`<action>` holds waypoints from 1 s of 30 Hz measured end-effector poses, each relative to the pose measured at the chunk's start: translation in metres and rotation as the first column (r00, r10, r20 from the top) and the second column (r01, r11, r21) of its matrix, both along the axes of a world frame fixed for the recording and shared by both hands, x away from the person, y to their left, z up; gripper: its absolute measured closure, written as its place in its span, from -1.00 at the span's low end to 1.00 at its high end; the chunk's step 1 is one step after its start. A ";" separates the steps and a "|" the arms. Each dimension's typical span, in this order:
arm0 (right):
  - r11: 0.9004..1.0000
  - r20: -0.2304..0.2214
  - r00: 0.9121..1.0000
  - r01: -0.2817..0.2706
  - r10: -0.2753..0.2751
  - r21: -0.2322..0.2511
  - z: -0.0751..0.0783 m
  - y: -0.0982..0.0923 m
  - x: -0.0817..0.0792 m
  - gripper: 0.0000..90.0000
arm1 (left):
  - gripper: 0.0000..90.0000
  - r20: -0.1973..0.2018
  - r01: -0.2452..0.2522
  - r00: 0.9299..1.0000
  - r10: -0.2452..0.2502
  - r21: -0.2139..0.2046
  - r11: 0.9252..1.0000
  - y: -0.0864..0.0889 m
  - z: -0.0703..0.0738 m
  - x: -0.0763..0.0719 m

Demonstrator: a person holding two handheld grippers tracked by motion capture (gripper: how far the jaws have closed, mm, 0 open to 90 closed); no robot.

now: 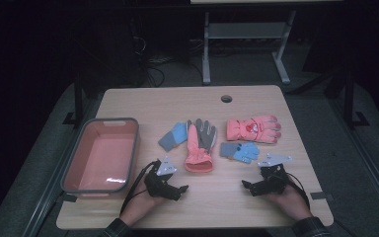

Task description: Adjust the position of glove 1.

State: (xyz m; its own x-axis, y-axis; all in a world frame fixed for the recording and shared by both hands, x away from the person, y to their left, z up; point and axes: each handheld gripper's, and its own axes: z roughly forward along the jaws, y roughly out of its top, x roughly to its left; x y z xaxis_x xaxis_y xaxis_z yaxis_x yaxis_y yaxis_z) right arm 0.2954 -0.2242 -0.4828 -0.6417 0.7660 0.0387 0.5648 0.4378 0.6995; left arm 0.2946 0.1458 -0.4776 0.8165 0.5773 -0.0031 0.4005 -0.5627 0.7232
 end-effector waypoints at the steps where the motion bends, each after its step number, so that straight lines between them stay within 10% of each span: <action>1: 1.000 0.001 1.000 -0.001 0.001 0.000 0.000 0.000 0.000 -0.99 | -0.73 0.000 0.004 1.000 -0.004 -0.001 1.000 0.000 0.000 0.000; 7: 1.000 0.002 1.000 0.001 -0.001 -0.001 0.000 0.000 0.000 -0.94 | -0.73 0.000 0.060 0.998 -0.060 0.009 0.998 0.005 0.000 0.002; 24: 0.998 0.055 0.998 -0.011 0.008 0.059 0.034 0.002 0.028 1.00 | -0.73 -0.012 0.070 0.997 -0.070 0.020 0.997 0.011 0.002 -0.006; 30: 0.996 0.057 0.998 -0.027 0.022 0.086 0.040 0.008 0.050 1.00 | -0.74 -0.003 0.081 0.997 -0.081 0.015 0.997 0.012 0.001 -0.006</action>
